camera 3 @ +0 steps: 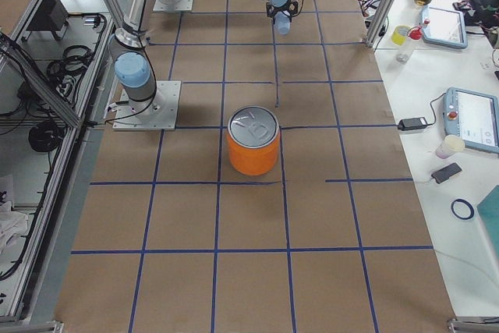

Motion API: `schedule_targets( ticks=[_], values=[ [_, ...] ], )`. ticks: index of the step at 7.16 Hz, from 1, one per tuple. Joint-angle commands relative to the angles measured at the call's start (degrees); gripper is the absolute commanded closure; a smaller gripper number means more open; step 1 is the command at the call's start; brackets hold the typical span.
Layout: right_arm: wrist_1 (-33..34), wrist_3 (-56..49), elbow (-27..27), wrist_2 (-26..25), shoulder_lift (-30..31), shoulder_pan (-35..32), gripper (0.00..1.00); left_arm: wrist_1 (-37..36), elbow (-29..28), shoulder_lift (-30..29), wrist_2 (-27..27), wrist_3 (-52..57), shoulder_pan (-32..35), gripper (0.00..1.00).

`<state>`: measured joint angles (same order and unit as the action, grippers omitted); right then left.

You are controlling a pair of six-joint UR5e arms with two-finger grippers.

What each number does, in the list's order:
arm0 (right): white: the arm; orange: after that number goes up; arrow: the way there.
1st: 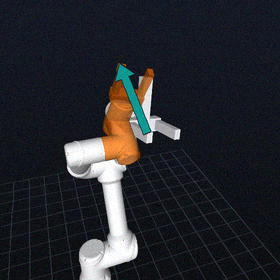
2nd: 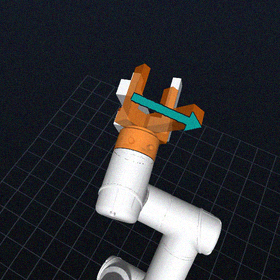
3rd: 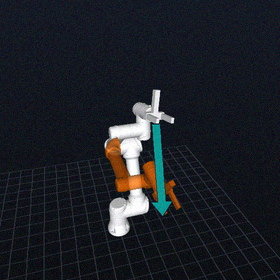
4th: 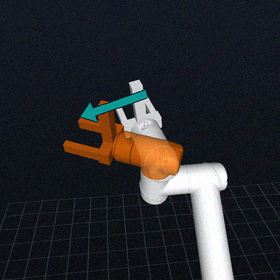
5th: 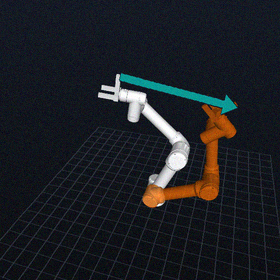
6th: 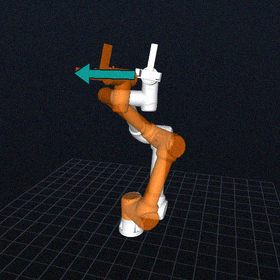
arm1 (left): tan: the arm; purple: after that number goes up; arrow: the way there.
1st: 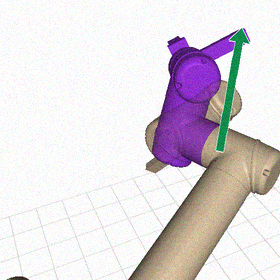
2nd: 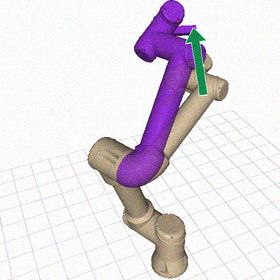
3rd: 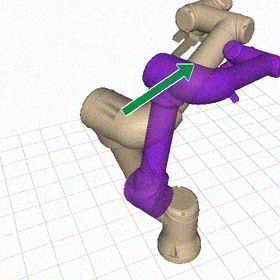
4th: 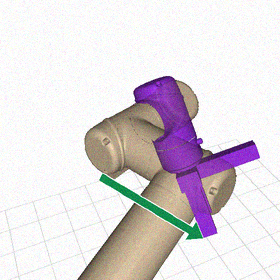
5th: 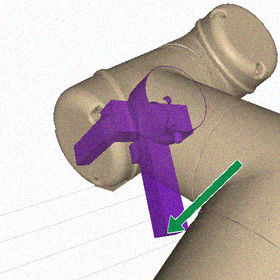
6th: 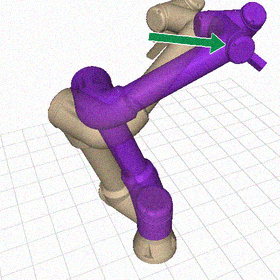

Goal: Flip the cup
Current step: 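Lift the cup with the right gripper and carry it toward the left arm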

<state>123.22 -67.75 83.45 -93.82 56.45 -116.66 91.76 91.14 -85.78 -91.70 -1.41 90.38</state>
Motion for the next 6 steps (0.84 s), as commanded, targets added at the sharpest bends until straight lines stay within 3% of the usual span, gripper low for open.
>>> schedule_targets(
  ticks=[1, 3, 4, 5, 6],
  values=[
    [0.36, -4.58, -0.74, -0.49, -2.66, -0.85, 0.82, 0.00, 0.00, 0.00, -0.06, 0.00, 0.06, 0.00],
    [3.08, -3.80, -0.39, 2.39, -5.46, -0.24, 0.81, 0.00, 0.00, 0.00, -0.06, 0.00, -0.03, 0.00],
    [2.82, -3.62, -0.48, 2.94, -5.13, -0.14, 0.72, 0.00, 0.00, 0.00, -0.06, 0.00, 0.06, 0.00],
    [2.21, -4.14, -0.22, 3.03, -4.77, 0.29, 0.01, 0.00, 0.00, 0.00, -0.06, 0.00, 0.06, 0.00],
    [2.12, -4.58, -0.30, 2.51, -4.68, 0.47, 0.00, 0.00, 0.00, 0.00, -0.06, 0.00, 0.06, 0.00]
  ],
)
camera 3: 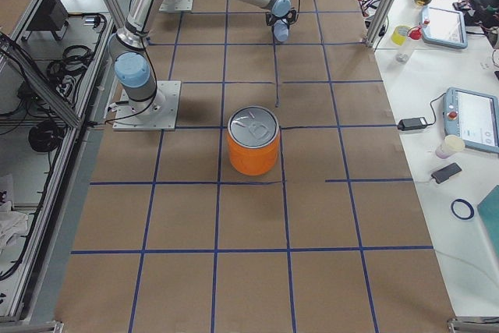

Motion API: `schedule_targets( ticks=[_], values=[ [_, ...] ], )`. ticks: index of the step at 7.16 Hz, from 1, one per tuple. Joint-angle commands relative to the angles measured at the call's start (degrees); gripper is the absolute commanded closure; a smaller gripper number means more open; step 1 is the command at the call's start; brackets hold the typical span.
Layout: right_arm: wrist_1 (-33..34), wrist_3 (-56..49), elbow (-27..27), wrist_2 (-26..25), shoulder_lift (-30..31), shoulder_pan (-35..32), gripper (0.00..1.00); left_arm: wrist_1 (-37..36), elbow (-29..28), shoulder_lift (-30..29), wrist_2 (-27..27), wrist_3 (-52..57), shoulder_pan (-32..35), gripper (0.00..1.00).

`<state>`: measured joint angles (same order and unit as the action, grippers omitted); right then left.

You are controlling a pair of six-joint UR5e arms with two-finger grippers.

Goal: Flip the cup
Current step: 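Lift the cup with the right gripper and carry it toward the left arm, then set the cup down on its side, open and raise the right gripper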

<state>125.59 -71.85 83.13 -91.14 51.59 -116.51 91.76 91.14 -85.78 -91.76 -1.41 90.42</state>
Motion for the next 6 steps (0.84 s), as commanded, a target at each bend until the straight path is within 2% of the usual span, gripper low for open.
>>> schedule_targets(
  ticks=[1, 3, 6],
  values=[
    [-2.52, -0.49, -0.68, 0.17, 0.52, 0.49, 0.00, 0.00, 0.00, 0.00, 0.00, -0.09, 0.02, 0.00],
    [-9.79, -0.40, -0.86, 0.43, 7.08, 2.41, 0.00, -0.09, -0.09, 0.00, 0.00, 0.00, -0.07, 0.00],
    [-20.44, 0.21, -0.51, 1.40, 19.90, 14.68, 0.00, -0.26, -0.61, 0.09, 0.52, -0.35, -0.07, 0.00]
  ],
)
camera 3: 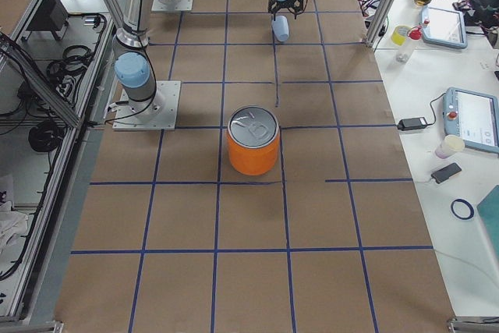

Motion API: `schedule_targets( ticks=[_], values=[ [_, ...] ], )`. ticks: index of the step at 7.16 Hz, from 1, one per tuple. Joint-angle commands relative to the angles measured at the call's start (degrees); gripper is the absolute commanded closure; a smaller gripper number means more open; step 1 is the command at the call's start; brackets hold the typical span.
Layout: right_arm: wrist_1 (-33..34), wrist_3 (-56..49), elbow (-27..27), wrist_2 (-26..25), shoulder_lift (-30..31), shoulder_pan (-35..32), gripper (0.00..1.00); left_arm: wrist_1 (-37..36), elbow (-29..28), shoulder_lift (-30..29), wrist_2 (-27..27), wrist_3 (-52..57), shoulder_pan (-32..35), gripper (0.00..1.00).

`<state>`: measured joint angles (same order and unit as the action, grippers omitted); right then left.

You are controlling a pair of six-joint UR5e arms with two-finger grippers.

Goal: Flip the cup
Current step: 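Set the cup down on its side, open and raise the right gripper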

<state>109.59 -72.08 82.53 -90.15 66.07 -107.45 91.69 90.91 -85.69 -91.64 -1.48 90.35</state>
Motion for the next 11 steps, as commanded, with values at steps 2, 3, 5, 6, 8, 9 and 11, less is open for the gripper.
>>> schedule_targets(
  ticks=[2, 3, 5, 6, 8, 9, 11],
  values=[
    [-11.47, 0.63, 0.61, 0.93, 13.78, 15.83, 0.00, -2.56, -0.65, -0.01, 1.28, 1.83, -0.35, 0.00],
    [-12.37, 6.46, 1.66, 0.94, 17.56, 17.00, 0.00, -3.70, -0.13, -1.05, 2.85, 2.18, -0.44, 0.00],
    [-19.20, 28.46, 2.20, 0.94, 21.80, 17.02, 0.00, -12.79, 2.15, -3.85, 13.91, 4.45, -3.40, 0.00],
    [-19.58, 42.24, 2.20, 0.94, 22.60, 16.93, 0.00, -13.11, 4.08, -4.40, 21.60, 4.91, -7.69, 0.00],
    [-19.41, 71.08, 3.33, 2.51, 24.63, 15.97, 0.00, -15.03, 9.52, -7.46, 29.66, 11.46, -11.42, 0.00],
    [-18.37, 72.42, 3.86, 2.70, 25.50, 15.70, 0.00, -21.57, 11.37, -10.61, 36.63, 14.90, -12.21, 0.00],
    [-14.24, 72.00, 4.13, 1.56, 25.34, 15.70, 0.00, -22.78, 11.92, -16.50, 39.51, 18.77, -12.57, 0.00]
  ],
)
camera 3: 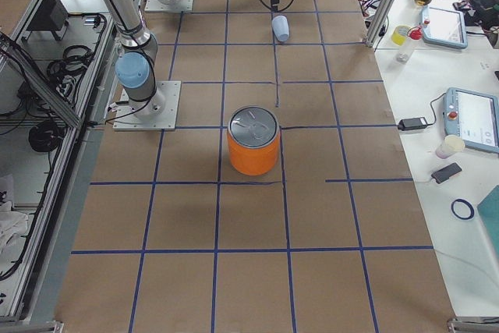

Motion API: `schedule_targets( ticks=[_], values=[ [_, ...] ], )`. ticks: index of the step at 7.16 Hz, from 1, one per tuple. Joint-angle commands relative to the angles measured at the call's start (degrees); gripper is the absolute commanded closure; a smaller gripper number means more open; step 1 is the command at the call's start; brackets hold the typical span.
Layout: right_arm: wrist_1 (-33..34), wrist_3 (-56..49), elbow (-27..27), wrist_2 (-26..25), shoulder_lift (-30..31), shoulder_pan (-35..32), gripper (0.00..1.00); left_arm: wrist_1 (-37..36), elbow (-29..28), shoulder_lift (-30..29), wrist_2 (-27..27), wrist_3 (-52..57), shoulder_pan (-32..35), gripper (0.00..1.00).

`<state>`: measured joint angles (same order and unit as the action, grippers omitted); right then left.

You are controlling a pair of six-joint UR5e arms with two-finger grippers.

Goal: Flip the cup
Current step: 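Reach the left gripper to the cup's closed end and close on it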

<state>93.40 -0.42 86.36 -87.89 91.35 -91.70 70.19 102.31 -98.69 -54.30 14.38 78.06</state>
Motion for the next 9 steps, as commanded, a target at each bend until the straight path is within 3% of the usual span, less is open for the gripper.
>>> schedule_targets(
  ticks=[1, 3, 6, 9],
  values=[
    [1.70, 0.42, 0.30, -0.88, 0.05, -0.06, 0.00, -1.19, 1.04, -5.61, 7.05, 5.20, -0.28, 0.00],
    [0.91, 0.33, 0.30, -0.97, 1.02, 0.11, 0.00, -3.11, 5.77, -8.78, 13.31, 5.57, -0.19, 0.00],
    [-0.06, 0.33, 0.21, -1.58, 1.46, 0.11, 0.00, -4.52, 5.80, -13.26, 13.78, 5.05, -0.10, 0.00],
    [-3.30, 0.25, 0.65, -3.16, 7.85, 0.20, 0.00, -8.82, 5.79, -17.05, 18.17, 3.55, 1.30, 0.00]
  ],
)
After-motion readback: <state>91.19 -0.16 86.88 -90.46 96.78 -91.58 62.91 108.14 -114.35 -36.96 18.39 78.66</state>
